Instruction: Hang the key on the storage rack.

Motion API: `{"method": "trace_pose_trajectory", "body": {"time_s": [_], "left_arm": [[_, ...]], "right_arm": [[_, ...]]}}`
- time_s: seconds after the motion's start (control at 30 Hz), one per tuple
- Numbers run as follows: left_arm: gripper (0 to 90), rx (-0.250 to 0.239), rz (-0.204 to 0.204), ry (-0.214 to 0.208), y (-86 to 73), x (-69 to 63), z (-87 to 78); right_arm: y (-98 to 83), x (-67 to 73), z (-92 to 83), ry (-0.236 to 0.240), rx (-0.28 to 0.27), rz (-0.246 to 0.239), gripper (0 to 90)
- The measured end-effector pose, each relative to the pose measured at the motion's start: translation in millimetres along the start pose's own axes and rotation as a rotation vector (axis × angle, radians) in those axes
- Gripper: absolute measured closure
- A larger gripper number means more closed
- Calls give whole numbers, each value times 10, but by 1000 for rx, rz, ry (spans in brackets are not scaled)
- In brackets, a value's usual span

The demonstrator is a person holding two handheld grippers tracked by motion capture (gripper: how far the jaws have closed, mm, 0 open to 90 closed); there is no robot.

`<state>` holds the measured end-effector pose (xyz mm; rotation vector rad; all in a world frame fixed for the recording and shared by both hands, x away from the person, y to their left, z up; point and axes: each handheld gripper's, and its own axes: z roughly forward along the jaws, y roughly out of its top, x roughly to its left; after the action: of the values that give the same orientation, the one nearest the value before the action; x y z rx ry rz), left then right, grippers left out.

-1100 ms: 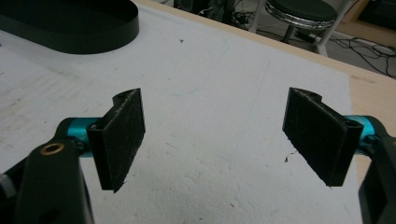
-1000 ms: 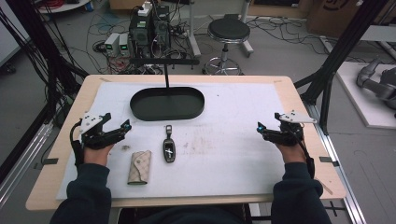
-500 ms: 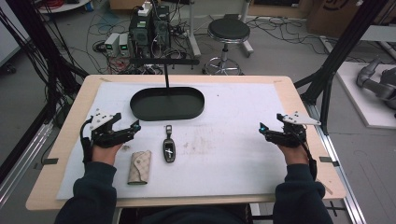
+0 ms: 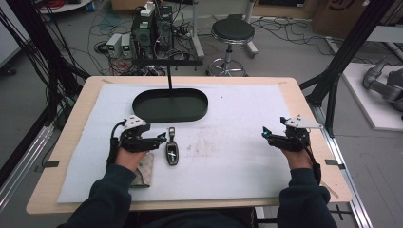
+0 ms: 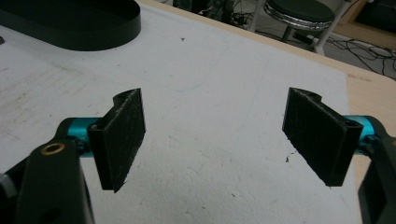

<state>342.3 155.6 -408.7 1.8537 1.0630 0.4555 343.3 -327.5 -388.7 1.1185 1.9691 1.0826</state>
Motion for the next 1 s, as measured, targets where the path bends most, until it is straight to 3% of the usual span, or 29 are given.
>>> {"method": "trace_pose_trajectory", "body": {"time_s": [0.1,0.2,0.3,0.4,0.53,0.7,0.83,1.0], "left_arm": [[265,65,-6,11,-16,-146,142],[265,89,-12,8,-16,-201,181],[292,154,-41,-12,-12,-297,233],[292,195,-38,-10,-32,-336,272],[292,247,-41,40,-74,-359,349],[307,307,-17,41,-106,-402,435],[312,316,6,54,-104,-425,447],[397,332,44,25,-74,-395,447]], "right_arm": [[-7,-4,1,3,2,1,217],[-10,-11,2,-2,8,-3,218],[-8,-8,0,0,5,-1,218],[-5,-5,-4,-1,6,-5,218],[-3,-9,-10,-4,5,-4,218],[-4,-1,-3,-2,8,-7,218],[1,-1,-19,-6,0,-13,239],[2,-3,-21,-5,2,-15,240]]}}
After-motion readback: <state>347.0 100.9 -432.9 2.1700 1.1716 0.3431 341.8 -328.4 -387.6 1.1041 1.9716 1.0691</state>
